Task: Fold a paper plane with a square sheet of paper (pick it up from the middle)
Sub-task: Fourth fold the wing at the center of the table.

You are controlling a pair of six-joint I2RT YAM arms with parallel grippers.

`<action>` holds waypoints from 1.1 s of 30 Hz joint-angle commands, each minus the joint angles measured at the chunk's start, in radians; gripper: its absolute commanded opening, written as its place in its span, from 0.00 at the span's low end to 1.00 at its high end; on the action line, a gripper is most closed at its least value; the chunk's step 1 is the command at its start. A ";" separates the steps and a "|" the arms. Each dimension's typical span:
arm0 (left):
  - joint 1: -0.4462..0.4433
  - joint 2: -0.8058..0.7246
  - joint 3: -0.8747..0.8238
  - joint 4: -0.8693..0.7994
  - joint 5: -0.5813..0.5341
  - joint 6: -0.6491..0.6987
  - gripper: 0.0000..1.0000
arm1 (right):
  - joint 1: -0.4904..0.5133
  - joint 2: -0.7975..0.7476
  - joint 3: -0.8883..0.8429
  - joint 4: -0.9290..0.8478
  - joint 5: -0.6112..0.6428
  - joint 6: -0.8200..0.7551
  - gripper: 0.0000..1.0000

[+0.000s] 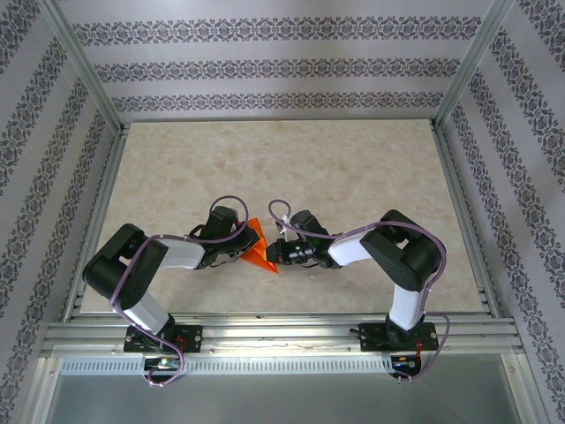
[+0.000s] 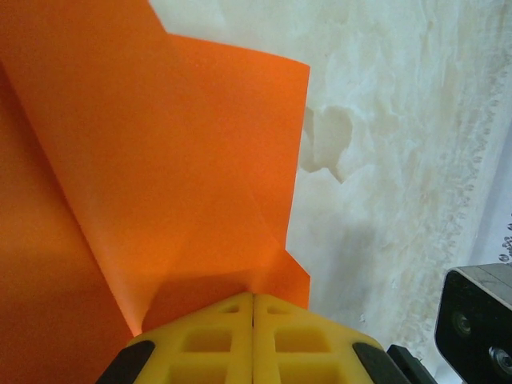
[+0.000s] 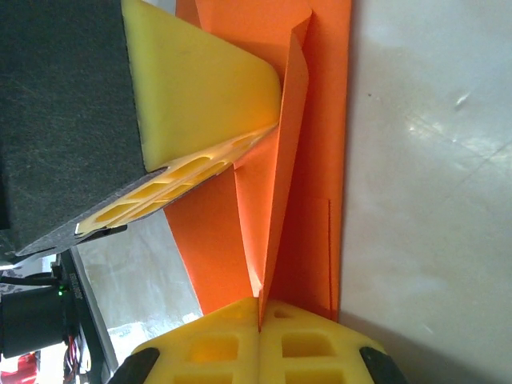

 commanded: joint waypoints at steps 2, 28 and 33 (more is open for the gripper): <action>0.014 0.007 0.006 -0.030 -0.008 0.024 0.07 | -0.011 0.041 -0.009 -0.092 0.011 0.004 0.03; 0.013 0.084 0.025 -0.022 0.057 0.049 0.05 | -0.023 -0.073 -0.043 -0.134 -0.012 0.035 0.15; 0.014 0.082 0.023 -0.015 0.061 0.048 0.05 | -0.024 -0.056 -0.048 -0.116 -0.051 0.051 0.12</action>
